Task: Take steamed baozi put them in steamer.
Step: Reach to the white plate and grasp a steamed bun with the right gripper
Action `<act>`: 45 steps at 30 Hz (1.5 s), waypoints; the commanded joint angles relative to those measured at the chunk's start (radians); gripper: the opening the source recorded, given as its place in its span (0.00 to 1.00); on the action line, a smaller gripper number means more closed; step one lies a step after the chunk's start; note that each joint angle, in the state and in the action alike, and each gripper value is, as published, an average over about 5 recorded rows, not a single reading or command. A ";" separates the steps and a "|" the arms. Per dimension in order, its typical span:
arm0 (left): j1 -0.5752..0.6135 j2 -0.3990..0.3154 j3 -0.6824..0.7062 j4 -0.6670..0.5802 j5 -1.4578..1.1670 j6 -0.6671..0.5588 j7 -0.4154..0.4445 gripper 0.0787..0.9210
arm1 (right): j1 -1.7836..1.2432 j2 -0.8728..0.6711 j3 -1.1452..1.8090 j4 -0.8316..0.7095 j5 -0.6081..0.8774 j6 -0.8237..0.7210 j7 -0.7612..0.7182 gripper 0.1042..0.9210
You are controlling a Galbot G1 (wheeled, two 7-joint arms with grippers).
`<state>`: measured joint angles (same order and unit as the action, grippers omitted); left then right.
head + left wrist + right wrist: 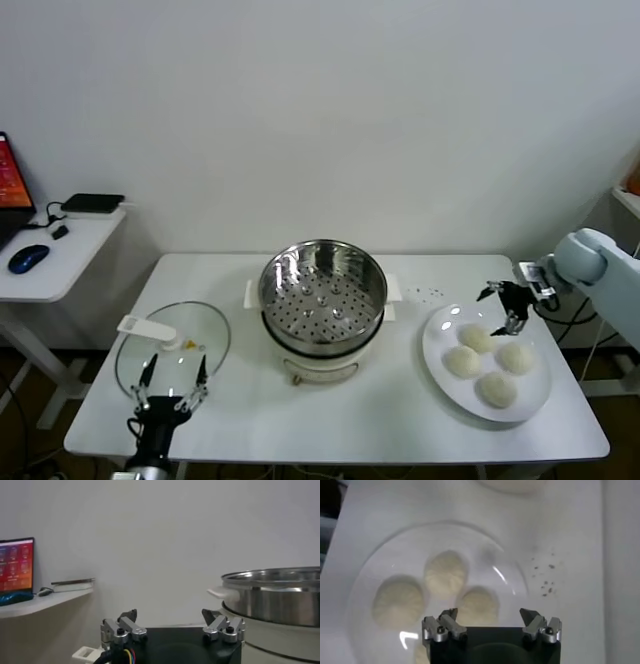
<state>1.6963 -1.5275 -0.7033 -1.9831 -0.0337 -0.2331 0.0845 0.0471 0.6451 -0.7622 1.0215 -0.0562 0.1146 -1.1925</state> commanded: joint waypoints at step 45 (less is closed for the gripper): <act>-0.003 0.009 -0.006 0.015 -0.003 0.012 -0.003 0.88 | -0.092 0.169 0.076 -0.175 -0.226 0.052 0.019 0.72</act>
<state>1.6916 -1.5172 -0.7104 -1.9679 -0.0371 -0.2207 0.0814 -0.0405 0.8103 -0.6994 0.8517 -0.2692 0.1656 -1.1762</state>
